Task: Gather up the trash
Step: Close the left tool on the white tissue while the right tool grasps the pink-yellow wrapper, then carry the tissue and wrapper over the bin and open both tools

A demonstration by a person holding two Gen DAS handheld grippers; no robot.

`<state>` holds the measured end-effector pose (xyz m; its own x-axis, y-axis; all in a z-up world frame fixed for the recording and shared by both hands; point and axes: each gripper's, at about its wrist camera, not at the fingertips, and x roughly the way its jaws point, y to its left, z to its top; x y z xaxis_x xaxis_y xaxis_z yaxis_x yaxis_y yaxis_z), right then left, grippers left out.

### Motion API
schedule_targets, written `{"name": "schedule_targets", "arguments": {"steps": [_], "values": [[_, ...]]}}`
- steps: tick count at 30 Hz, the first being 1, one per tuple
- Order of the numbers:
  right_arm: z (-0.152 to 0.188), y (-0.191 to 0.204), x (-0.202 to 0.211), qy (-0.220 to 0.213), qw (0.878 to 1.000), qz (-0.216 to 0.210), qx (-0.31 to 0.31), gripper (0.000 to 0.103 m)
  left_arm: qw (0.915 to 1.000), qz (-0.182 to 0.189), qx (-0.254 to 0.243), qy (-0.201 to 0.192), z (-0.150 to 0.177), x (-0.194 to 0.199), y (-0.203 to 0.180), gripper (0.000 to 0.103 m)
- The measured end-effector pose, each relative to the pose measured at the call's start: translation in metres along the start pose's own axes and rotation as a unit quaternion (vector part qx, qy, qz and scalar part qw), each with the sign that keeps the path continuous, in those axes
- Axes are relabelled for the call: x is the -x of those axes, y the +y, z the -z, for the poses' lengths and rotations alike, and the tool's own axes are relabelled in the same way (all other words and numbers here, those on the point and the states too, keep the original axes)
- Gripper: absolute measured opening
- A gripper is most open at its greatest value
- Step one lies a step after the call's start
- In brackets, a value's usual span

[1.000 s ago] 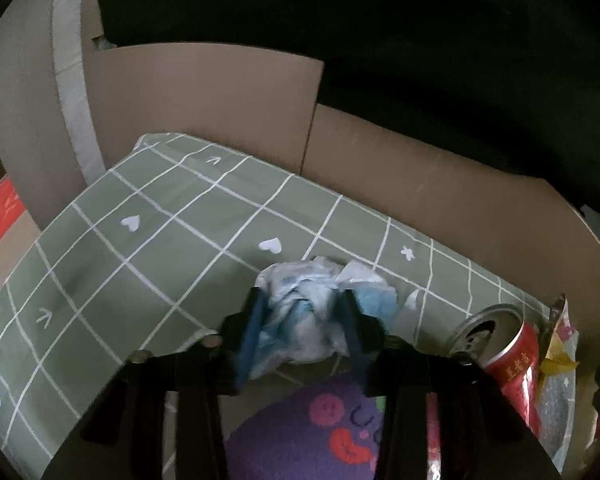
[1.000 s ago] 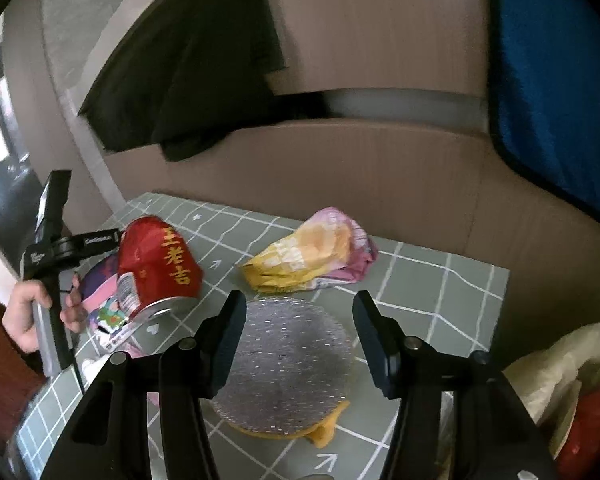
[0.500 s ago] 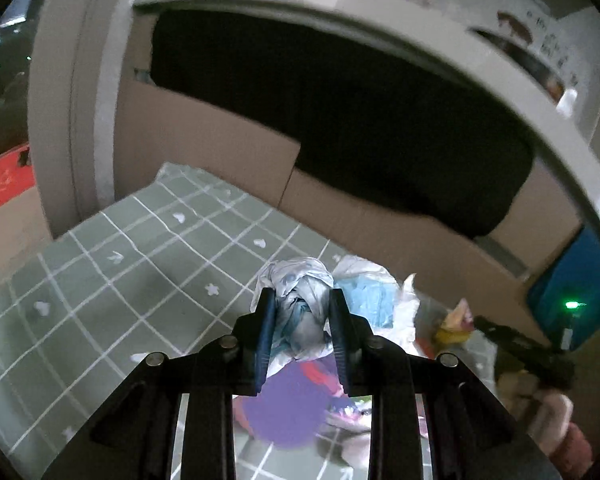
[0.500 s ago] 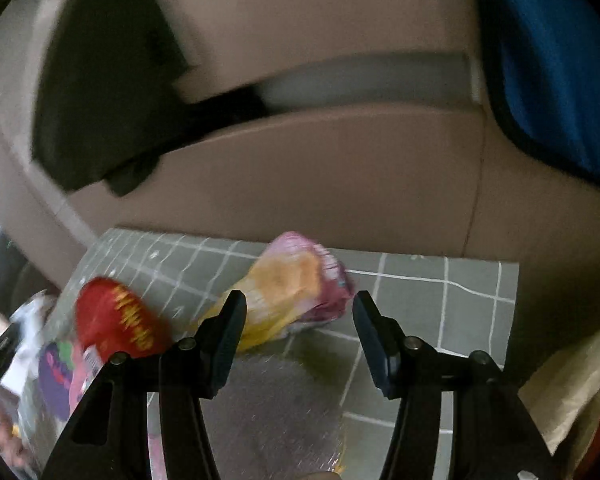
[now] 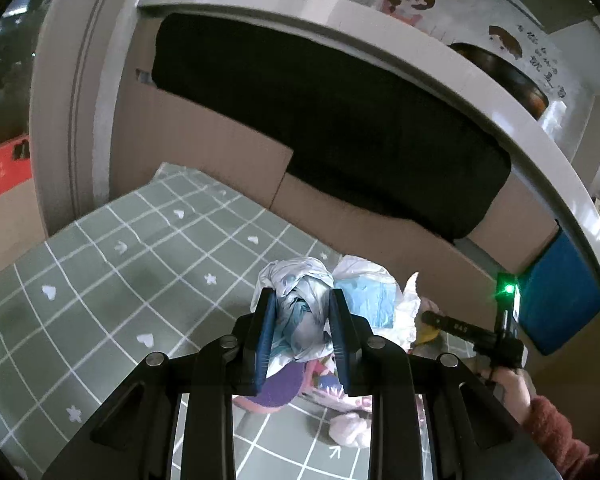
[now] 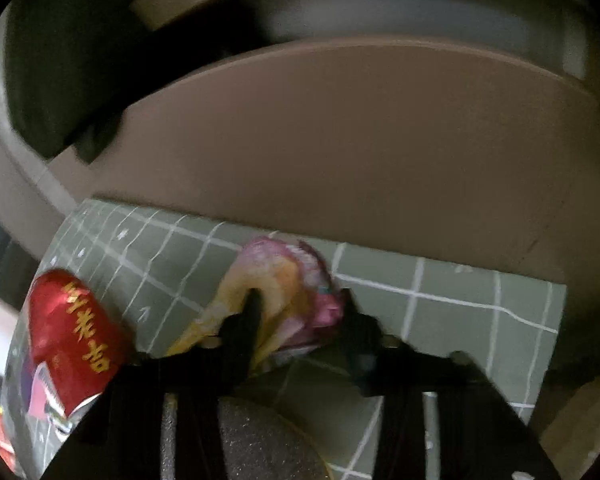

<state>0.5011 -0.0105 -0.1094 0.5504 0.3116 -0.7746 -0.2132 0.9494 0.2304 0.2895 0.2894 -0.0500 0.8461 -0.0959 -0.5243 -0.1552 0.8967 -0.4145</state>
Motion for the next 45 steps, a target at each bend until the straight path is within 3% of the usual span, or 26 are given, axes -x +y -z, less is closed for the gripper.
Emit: {"name": "schedule_targets", "arguments": {"steps": [3,4,12,20,30,38,45], "values": [[0.007,0.013,0.015,-0.014,0.999,-0.021,0.031,0.020,0.9999,0.004,0.002,0.013,0.006,0.001,-0.004,0.027],[0.010,0.018,0.024,-0.020,0.999,-0.030,0.040,0.012,0.9999,0.006,-0.001,0.016,0.009,0.003,-0.007,0.027],[0.029,0.043,0.114,-0.082,0.989,-0.068,0.099,0.013,0.9996,0.012,-0.027,0.007,0.025,0.034,-0.040,0.027],[0.053,0.040,0.191,-0.140,0.980,-0.059,0.128,0.013,0.9967,0.005,-0.076,-0.031,0.032,0.066,-0.090,0.027],[0.089,-0.021,0.268,-0.199,0.975,-0.018,0.100,0.013,0.9884,0.041,-0.144,-0.027,0.055,0.074,-0.176,0.027],[0.121,-0.086,0.319,-0.229,0.971,0.034,0.069,0.013,0.9745,0.098,-0.202,-0.004,0.088,0.062,-0.269,0.027],[0.142,-0.139,0.342,-0.235,0.968,0.077,0.042,0.013,0.9625,0.134,-0.234,0.029,0.122,0.043,-0.324,0.027]]}}
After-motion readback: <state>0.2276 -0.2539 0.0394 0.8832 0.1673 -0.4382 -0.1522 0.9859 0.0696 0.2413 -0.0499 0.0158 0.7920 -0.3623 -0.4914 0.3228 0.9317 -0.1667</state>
